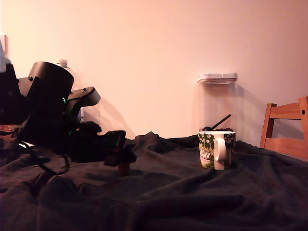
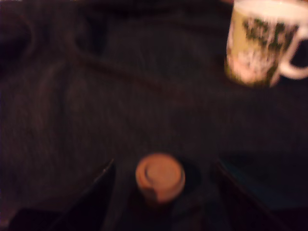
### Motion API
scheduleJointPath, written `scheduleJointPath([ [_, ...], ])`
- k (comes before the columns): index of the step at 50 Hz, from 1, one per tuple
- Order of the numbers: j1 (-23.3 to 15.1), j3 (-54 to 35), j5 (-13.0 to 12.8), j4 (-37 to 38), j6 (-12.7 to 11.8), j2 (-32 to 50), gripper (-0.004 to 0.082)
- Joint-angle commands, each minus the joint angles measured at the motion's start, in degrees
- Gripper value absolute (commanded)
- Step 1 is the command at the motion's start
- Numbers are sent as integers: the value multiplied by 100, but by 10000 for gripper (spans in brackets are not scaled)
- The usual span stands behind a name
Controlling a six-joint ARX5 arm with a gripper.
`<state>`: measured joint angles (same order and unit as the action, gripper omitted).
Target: Pick up the coffee capsules from the table one by one and drop them inside the nearest coffee cup
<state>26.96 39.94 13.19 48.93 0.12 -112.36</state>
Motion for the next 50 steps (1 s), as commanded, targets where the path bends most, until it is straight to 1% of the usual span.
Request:
scheduleJointPath([
  [1, -15, -50, 11, -70, 63, 149, 586],
  [3, -15, -50, 11, -103, 63, 149, 586],
  [4, -15, -50, 11, -103, 144, 149, 586],
  [11, -15, -50, 11, -203, 179, 149, 586],
  [34, -15, -15, -24, -328, 177, 116, 586],
  [50, -17, 431, -13, -579, 175, -284, 586],
])
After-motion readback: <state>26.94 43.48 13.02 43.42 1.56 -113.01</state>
